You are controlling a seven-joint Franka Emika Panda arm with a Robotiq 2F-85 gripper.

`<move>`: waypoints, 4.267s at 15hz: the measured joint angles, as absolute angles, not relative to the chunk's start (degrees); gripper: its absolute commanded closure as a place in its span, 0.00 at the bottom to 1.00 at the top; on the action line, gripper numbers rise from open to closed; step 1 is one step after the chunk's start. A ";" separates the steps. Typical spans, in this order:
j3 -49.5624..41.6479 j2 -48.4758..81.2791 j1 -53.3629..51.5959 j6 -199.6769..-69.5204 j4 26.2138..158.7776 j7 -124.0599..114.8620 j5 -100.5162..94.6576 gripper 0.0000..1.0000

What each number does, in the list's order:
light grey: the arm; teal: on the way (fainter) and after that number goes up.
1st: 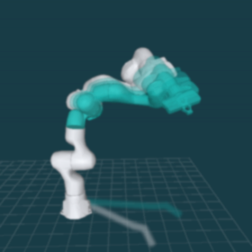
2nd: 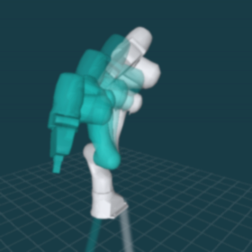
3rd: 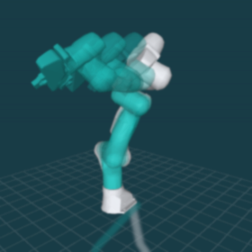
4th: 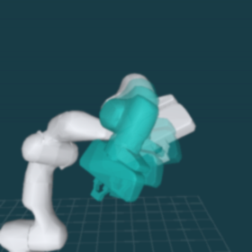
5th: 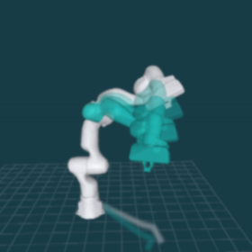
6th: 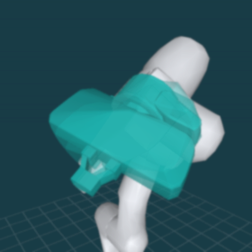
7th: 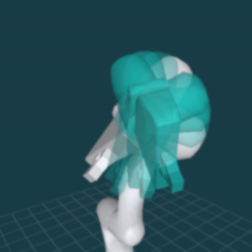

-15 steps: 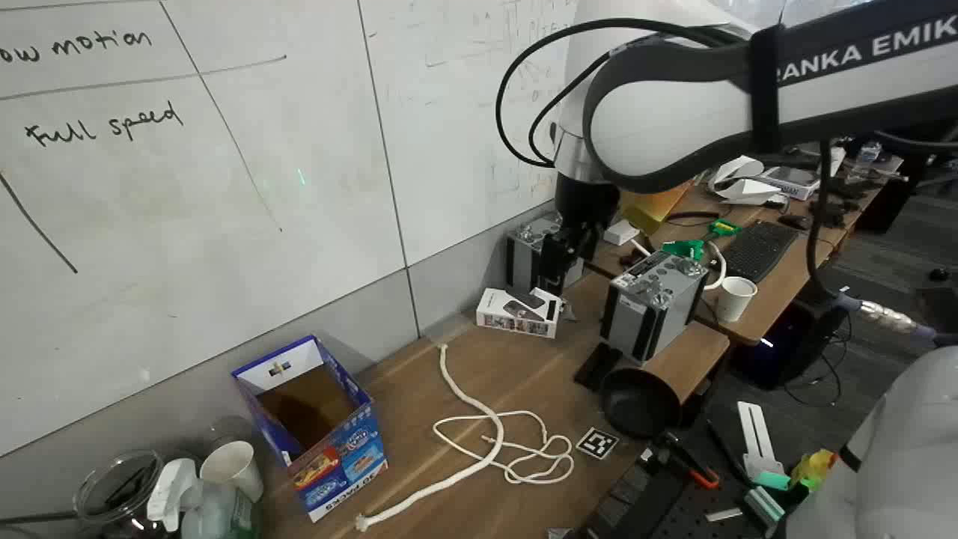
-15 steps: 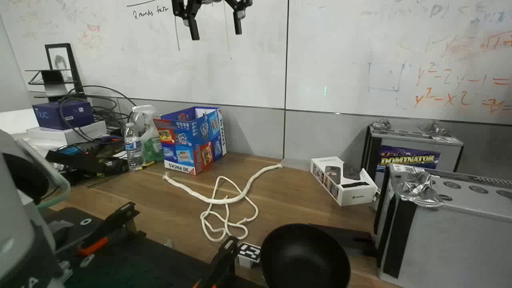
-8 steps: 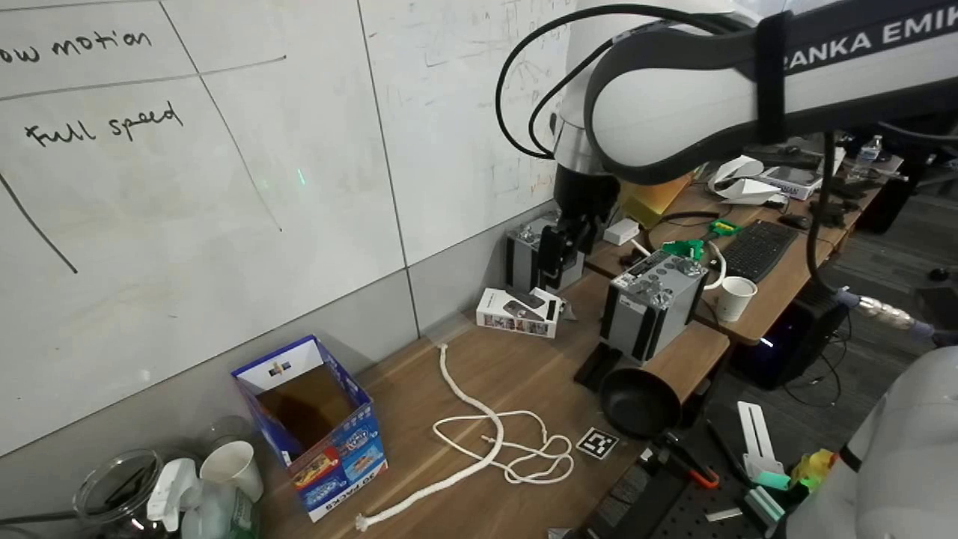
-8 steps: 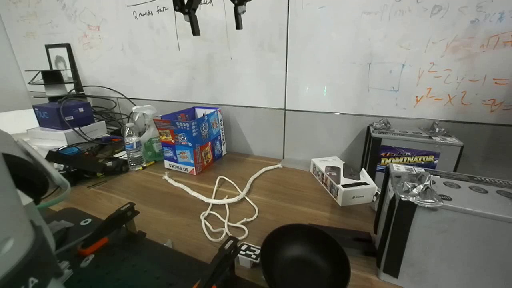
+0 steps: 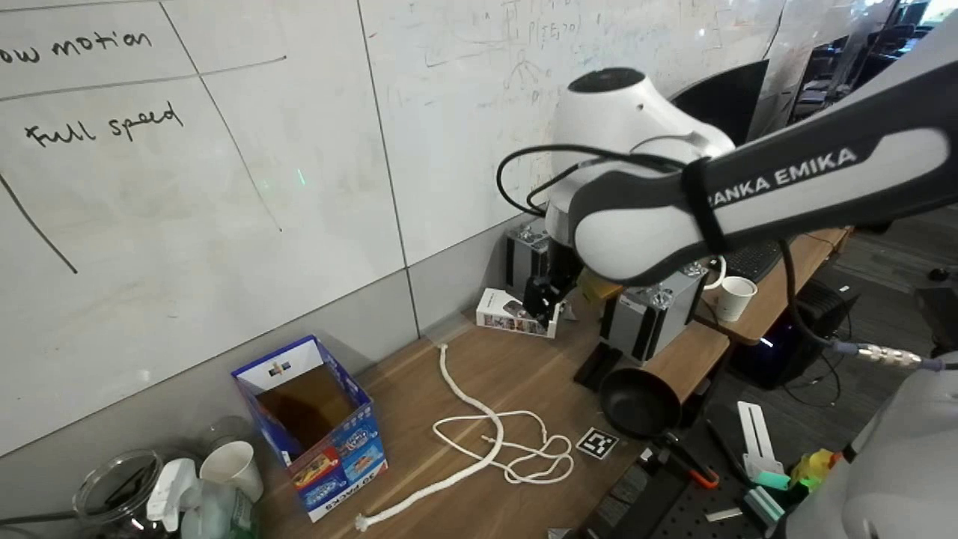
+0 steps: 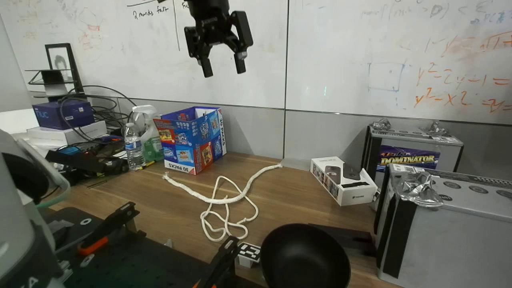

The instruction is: Put the string in the blue box

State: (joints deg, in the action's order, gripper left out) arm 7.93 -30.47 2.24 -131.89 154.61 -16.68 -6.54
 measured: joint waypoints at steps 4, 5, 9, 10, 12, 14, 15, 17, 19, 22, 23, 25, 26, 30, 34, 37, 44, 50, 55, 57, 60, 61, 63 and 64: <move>14.63 -24.02 7.01 -140.10 159.73 -33.83 -10.01 0.00; 17.07 -21.62 8.95 -141.05 159.70 -38.15 -10.57 0.00; 28.75 -12.08 17.50 -142.92 159.62 -54.99 -11.03 0.00; 31.37 -9.82 19.18 -143.22 159.62 -59.40 -11.03 0.00; 35.14 -5.71 21.38 -143.75 159.57 -67.80 -11.04 0.00; 37.06 -1.55 22.29 -145.79 159.56 -76.01 -11.72 0.00; 37.27 0.84 22.31 -148.03 159.57 -80.36 -13.44 0.00; 32.91 5.92 18.51 -153.80 159.55 -88.70 -18.86 0.00; 30.48 10.94 17.53 -158.88 159.10 -97.39 -26.93 0.00; 22.36 17.50 13.23 -163.61 156.51 -108.73 -39.02 0.00; 19.20 19.78 11.40 -164.42 154.87 -111.84 -42.21 0.00; 13.85 24.65 8.07 -165.38 150.59 -116.30 -46.58 0.00; 11.68 27.25 6.56 -165.97 148.31 -117.99 -47.90 0.00; 5.53 37.09 1.75 -169.44 140.55 -122.35 -49.40 0.00; 1.52 42.68 -1.20 -173.82 136.48 -125.35 -49.40 0.00; -1.12 43.42 -2.86 -177.59 136.07 -127.21 -49.40 0.00; -7.00 43.42 -6.15 -184.09 136.11 -130.34 -49.39 0.00; -8.09 43.84 -6.89 -184.47 136.19 -130.85 -49.36 0.00; -8.09 44.43 -6.89 -184.47 136.19 -130.86 -49.36 0.00; -8.09 44.45 -6.88 -184.47 136.19 -130.86 -49.35 0.18; -8.04 44.43 -6.85 -184.36 136.25 -130.85 -49.35 0.43; -7.98 44.30 -6.82 -184.36 136.25 -130.85 -49.35 0.49; -7.82 44.02 -6.73 -184.29 136.20 -130.83 -49.35 0.65; -7.76 43.91 -6.73 -184.22 136.20 -130.81 -49.35 0.72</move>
State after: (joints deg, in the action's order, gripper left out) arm -7.76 43.91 -6.73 -184.22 136.20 -130.81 -49.35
